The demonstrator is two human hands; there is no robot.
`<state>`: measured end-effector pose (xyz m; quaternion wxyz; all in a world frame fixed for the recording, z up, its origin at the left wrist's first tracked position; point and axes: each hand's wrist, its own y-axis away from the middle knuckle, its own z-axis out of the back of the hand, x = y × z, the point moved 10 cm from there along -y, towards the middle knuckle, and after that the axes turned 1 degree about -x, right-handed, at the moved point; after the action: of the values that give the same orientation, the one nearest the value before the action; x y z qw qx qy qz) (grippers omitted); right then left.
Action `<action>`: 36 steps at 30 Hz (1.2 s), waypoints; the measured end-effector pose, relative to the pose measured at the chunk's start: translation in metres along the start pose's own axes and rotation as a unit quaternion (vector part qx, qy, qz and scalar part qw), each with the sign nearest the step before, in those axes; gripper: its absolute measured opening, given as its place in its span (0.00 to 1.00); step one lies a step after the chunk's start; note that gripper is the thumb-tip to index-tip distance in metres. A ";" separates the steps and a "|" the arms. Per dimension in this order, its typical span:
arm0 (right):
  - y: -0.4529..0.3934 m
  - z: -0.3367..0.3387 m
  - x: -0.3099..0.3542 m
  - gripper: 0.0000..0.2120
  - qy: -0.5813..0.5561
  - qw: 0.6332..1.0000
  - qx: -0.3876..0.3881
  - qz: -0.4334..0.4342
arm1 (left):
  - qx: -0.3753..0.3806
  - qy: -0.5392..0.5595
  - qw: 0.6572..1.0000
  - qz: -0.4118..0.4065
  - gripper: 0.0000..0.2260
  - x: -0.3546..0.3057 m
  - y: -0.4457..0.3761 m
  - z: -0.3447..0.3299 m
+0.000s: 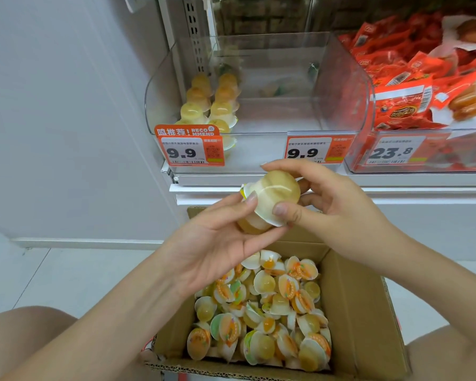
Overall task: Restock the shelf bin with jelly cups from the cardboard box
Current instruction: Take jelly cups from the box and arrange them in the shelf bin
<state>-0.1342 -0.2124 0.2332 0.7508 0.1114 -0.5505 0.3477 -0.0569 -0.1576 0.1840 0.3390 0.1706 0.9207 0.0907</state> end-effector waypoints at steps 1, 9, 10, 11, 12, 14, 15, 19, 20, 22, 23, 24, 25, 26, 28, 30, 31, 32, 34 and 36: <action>0.000 -0.002 0.000 0.24 0.003 1.000 0.015 0.000 | 0.001 0.001 1.000 -0.005 0.22 0.000 0.000 0.001; -0.001 -0.007 0.003 0.28 0.097 0.994 0.058 0.010 | -0.056 -0.090 0.994 0.005 0.25 -0.001 0.001 0.014; -0.001 -0.009 0.003 0.28 0.094 0.994 0.061 0.009 | -0.062 -0.091 0.994 0.007 0.25 0.000 0.001 0.015; -0.001 -0.010 0.003 0.29 0.091 0.994 0.065 0.008 | -0.065 -0.089 0.994 0.008 0.25 0.001 0.002 0.015; -0.001 -0.012 0.004 0.29 0.087 0.994 0.067 0.008 | -0.065 -0.088 0.994 0.008 0.25 0.000 0.002 0.015; -0.001 -0.012 0.005 0.29 0.078 0.995 0.062 0.008 | -0.066 -0.092 0.993 0.009 0.22 -0.001 0.003 0.014; -0.001 -0.011 0.005 0.29 0.077 0.995 0.057 0.008 | -0.072 -0.098 0.993 0.010 0.19 -0.001 0.003 0.014; -0.005 -0.008 0.008 0.28 0.064 0.997 0.030 0.004 | -0.077 -0.111 0.991 0.021 0.18 -0.004 0.005 0.010; -0.008 -0.004 0.010 0.27 0.058 0.998 0.016 0.003 | -0.073 -0.132 0.988 0.024 0.21 -0.008 0.005 0.007; -0.017 0.011 0.017 0.26 0.048 0.998 -0.028 0.002 | -0.096 -0.243 0.965 0.002 0.21 -0.029 0.006 0.008; -0.025 0.023 0.019 0.26 0.046 0.997 -0.056 -0.003 | -0.140 -0.325 0.935 -0.026 0.21 -0.048 0.006 0.015; -0.035 0.036 0.021 0.24 0.047 0.995 -0.085 -0.009 | -0.199 -0.411 0.887 -0.066 0.19 -0.072 0.006 0.024; -0.048 0.051 0.023 0.22 0.056 0.992 -0.115 -0.014 | -0.255 -0.490 0.826 -0.111 0.16 -0.098 0.009 0.032; -0.065 0.066 0.024 0.20 0.078 0.986 -0.144 -0.019 | -0.294 -0.554 0.764 -0.153 0.14 -0.122 0.012 0.038; -0.108 0.087 0.022 0.19 0.167 0.970 -0.175 -0.036 | -0.334 -0.635 0.667 -0.201 0.12 -0.156 0.013 0.046; -0.160 0.096 0.005 0.22 0.266 0.947 -0.164 -0.073 | -0.349 -0.711 0.569 -0.222 0.14 -0.178 0.014 0.049; -0.188 0.097 -0.010 0.23 0.304 0.937 -0.142 -0.094 | -0.348 -0.738 0.531 -0.228 0.15 -0.186 0.013 0.048; -0.214 0.094 -0.026 0.22 0.336 0.928 -0.113 -0.111 | -0.346 -0.752 0.509 -0.238 0.16 -0.191 0.012 0.048; -0.256 0.081 -0.056 0.17 0.367 0.919 -0.046 -0.137 | -0.337 -0.761 0.494 -0.252 0.17 -0.199 0.008 0.048; -0.284 0.075 -0.084 0.14 0.372 0.914 -0.013 -0.158 | -0.324 -0.777 0.471 -0.263 0.19 -0.202 0.003 0.048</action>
<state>-0.0201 -0.4957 0.2459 0.9479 0.0499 -0.2105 0.2338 0.1186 -0.2285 0.2685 0.9543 -0.2008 0.1861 0.1199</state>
